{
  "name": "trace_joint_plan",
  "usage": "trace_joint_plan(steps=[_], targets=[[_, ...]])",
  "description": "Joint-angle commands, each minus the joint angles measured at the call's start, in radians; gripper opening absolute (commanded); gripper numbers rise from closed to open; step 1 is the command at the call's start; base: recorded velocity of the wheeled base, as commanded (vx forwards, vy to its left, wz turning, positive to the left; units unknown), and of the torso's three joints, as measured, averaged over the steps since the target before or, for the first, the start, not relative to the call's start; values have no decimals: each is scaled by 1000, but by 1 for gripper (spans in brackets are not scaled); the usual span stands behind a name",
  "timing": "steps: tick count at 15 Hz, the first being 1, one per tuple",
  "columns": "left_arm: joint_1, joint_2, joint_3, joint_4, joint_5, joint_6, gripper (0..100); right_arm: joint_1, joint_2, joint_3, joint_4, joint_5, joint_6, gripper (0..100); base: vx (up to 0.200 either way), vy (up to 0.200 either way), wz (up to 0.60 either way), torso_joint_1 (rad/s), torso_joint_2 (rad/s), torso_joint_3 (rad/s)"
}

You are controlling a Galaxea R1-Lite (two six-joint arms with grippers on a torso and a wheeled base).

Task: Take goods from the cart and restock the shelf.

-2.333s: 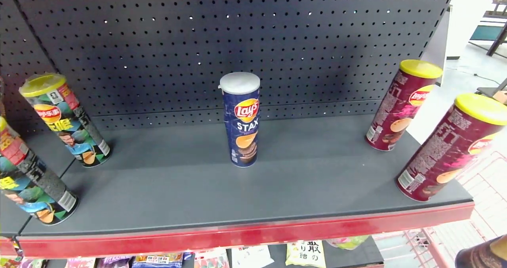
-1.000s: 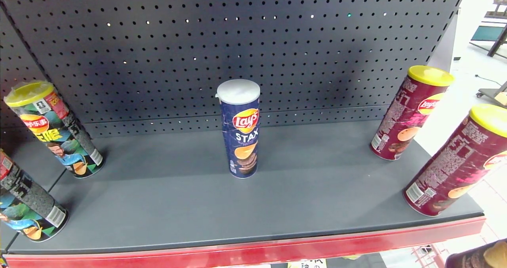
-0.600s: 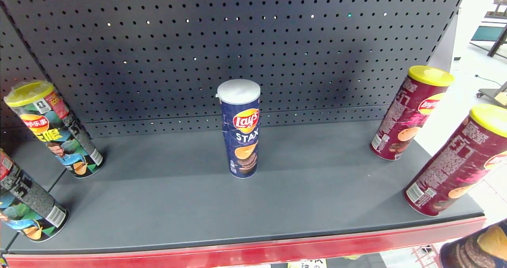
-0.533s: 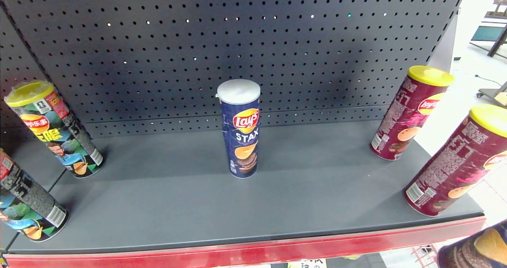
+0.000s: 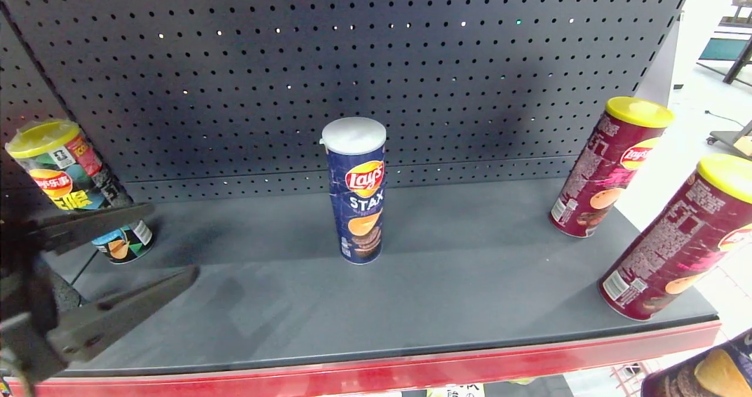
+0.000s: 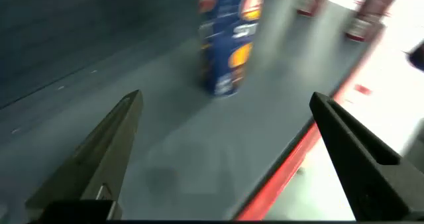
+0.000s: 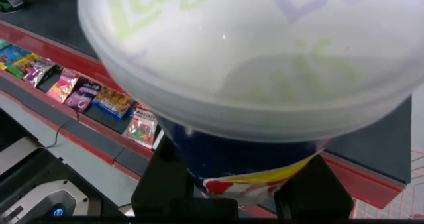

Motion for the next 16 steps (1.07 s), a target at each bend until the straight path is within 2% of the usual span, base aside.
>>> trace_joint_plan(steps=[1,5,7,9,11,14,16], targets=[[-149,334,-128,-88,-34,11,100,1,-1,-3,-1,-1,-1,0,0,0,0,0,0,0],[-190,529,-305,-89,-30,22,100,0,-2,3,-1,-2,1,0,0,0,0,0,0,0],[-187,601,-366,-89,-20,68,100,0,-4,3,-1,-4,2,0,0,0,0,0,0,0],[-187,642,-426,-88,17,71,100,-2,-4,2,-1,-4,2,0,0,0,0,0,0,0],[-196,665,-467,-88,20,71,100,-2,-6,3,-1,-5,4,0,0,0,0,0,0,0],[-239,684,-487,-88,20,71,100,-3,-6,2,-1,-5,4,0,0,0,0,0,0,0],[-242,705,-502,-88,31,71,100,-3,-6,-2,-1,-5,4,0,0,0,0,0,0,0]])
